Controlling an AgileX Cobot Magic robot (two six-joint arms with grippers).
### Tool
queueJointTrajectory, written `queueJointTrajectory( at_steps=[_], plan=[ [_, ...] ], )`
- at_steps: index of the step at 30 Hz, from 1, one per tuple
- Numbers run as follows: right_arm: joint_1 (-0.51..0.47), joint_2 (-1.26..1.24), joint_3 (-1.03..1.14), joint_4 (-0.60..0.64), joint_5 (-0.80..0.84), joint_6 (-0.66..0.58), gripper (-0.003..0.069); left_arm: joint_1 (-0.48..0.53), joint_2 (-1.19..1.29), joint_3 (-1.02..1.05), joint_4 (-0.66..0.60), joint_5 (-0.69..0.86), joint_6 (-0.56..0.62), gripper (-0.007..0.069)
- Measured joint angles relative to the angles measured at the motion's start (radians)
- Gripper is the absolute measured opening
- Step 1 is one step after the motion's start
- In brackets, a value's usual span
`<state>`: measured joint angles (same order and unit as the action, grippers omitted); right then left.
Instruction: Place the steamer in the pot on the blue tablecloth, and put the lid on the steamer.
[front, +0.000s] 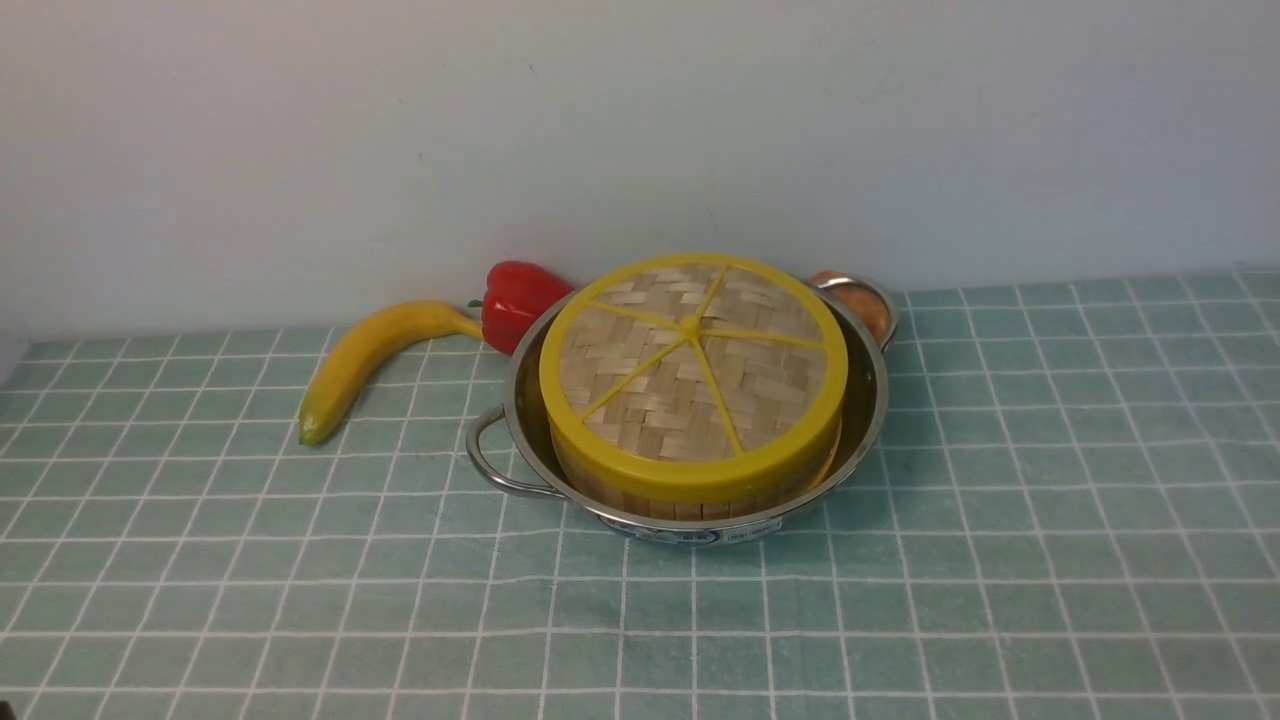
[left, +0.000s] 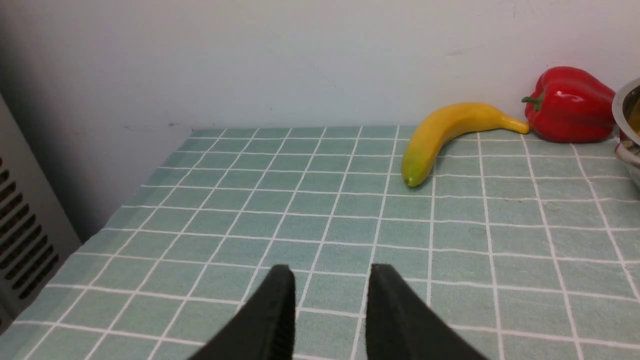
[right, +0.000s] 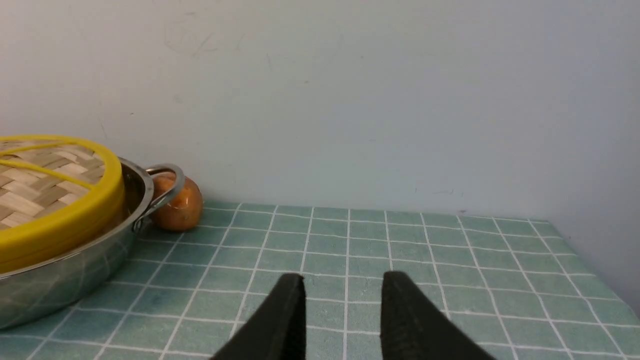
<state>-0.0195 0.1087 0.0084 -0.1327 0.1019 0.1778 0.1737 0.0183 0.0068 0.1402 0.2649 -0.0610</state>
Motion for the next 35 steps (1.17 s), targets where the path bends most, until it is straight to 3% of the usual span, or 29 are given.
queueJointTrajectory(
  at_steps=[35],
  plan=[
    [0.0,0.0,0.0,0.0,-0.001,0.004,0.024,0.0,0.0,0.0,0.001,0.0,0.0,0.0211]
  ],
)
